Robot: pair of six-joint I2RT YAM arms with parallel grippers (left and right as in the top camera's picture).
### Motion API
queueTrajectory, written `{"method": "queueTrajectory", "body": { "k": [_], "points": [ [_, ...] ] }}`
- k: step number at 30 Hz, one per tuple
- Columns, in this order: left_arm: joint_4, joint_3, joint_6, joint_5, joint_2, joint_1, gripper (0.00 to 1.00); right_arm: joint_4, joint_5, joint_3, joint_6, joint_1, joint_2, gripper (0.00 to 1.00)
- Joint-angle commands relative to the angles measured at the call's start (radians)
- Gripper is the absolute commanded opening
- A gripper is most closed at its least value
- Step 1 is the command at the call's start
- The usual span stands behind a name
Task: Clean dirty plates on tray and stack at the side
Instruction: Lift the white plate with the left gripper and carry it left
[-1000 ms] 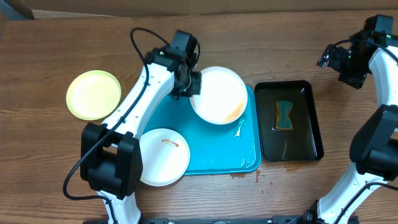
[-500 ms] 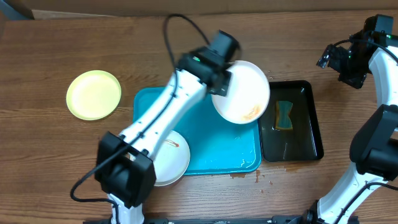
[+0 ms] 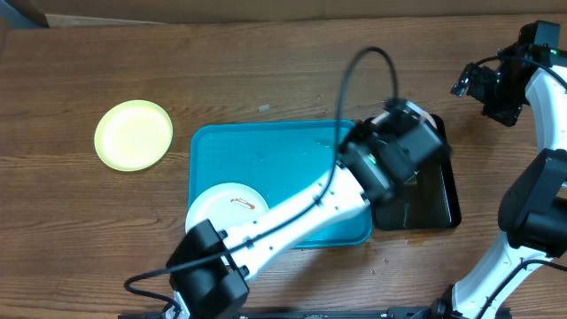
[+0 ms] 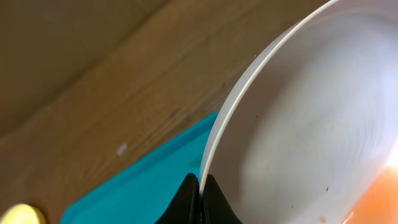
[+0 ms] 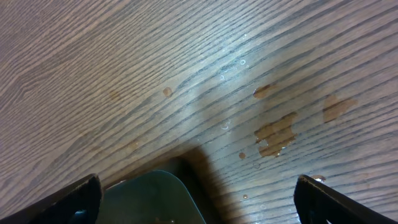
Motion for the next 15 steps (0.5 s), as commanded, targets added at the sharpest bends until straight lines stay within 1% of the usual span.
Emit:
{"method": "queueTrajectory", "body": {
  "k": [1, 10, 15],
  "points": [
    [0.031, 0.028, 0.045, -0.206, 0.013, -0.057, 0.04, 0.006, -0.004, 0.009, 0.000, 0.002, -0.024, 1.00],
    [0.139, 0.028, 0.141, -0.373, 0.013, -0.180, 0.04, 0.006, -0.004, 0.009, 0.000, 0.002, -0.024, 1.00],
    [0.158, 0.028, 0.180, -0.386, 0.013, -0.185, 0.04, 0.006, -0.004, 0.009, 0.000, 0.002, -0.024, 1.00]
  ]
}}
